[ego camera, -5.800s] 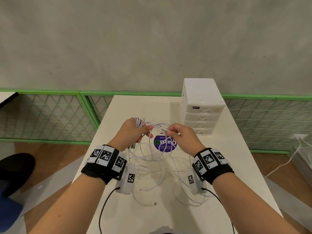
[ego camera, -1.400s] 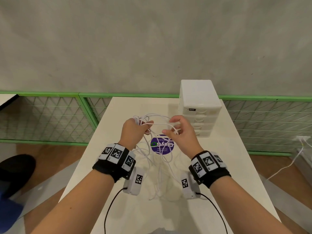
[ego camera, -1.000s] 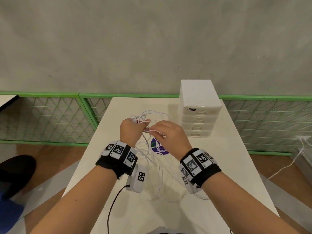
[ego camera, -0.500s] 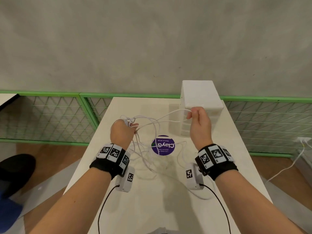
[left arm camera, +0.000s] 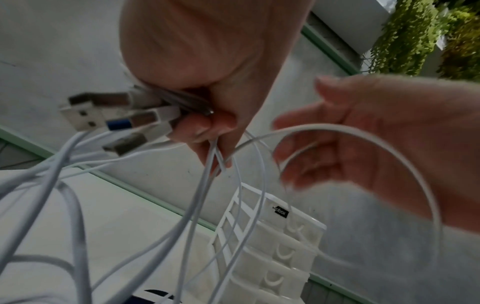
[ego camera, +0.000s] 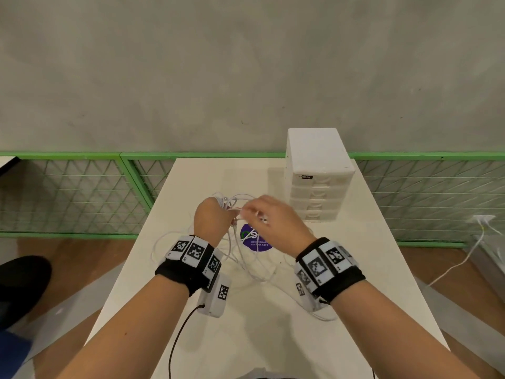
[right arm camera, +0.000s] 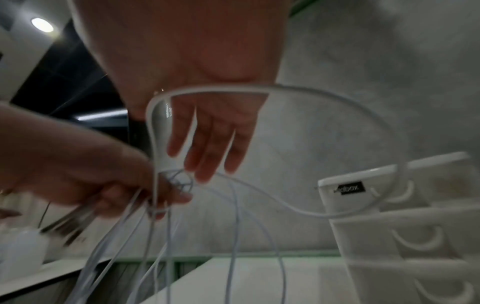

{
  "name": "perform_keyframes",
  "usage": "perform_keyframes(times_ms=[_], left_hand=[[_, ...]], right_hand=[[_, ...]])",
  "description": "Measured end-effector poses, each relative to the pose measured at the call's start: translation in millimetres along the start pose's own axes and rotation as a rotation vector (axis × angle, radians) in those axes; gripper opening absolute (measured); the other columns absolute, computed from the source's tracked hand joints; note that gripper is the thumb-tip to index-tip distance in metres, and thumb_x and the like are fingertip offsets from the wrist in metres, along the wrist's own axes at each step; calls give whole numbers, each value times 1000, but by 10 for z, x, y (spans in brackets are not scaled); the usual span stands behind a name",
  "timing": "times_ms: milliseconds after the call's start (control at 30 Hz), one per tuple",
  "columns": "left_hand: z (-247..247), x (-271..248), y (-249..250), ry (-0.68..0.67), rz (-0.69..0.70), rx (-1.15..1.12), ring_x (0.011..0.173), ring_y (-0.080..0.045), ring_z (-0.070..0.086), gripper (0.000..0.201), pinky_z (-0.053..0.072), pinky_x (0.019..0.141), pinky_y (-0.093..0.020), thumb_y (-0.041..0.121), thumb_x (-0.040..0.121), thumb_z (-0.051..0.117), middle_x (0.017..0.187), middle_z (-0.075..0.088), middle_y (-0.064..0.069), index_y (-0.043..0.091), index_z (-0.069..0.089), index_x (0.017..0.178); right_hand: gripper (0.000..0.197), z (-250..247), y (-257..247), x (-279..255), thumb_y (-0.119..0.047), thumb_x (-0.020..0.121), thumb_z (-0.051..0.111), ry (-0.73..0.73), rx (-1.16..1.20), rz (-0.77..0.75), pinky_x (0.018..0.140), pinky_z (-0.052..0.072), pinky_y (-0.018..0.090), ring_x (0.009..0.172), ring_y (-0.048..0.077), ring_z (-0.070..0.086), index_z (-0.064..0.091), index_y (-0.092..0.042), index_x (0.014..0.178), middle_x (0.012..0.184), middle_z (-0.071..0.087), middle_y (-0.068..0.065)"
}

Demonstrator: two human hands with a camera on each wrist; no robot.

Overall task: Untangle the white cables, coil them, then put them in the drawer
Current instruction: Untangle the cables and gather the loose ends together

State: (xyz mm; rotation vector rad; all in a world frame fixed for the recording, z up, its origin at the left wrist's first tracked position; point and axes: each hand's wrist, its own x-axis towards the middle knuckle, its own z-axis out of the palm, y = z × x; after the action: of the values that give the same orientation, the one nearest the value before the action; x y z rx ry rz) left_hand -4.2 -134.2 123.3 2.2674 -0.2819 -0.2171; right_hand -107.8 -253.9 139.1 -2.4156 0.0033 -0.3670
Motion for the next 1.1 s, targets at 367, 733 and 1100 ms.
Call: perform_keyframes(times_ms=[367, 733, 1100], left_hand=[[-229, 96, -378, 68, -190, -57, 37, -15, 51, 23, 41, 38, -23, 18, 85, 68, 54, 58, -4, -3, 66, 76], [-43, 25, -228, 50, -82, -79, 47, -23, 51, 29, 45, 53, -32, 20, 81, 72, 68, 69, -16, 0, 60, 64], [50, -99, -104, -55, -84, -112, 25, -5, 41, 28, 36, 37, -18, 12, 83, 69, 55, 62, -6, 6, 59, 57]], right_hand=[[24, -386, 409, 15, -10, 97, 38, 511, 195, 369, 68, 32, 24, 82, 20, 53, 61, -11, 94, 91, 59, 1], [32, -34, 472, -106, -10, 95, 40, 457, -6, 237, 101, 30, 25, 118, 18, 46, 58, -11, 121, 124, 56, 7], [50, 380, 196, -122, -28, 87, 62, -74, -132, 166, 90, 46, 32, 102, 22, 58, 47, -19, 134, 131, 46, 1]])
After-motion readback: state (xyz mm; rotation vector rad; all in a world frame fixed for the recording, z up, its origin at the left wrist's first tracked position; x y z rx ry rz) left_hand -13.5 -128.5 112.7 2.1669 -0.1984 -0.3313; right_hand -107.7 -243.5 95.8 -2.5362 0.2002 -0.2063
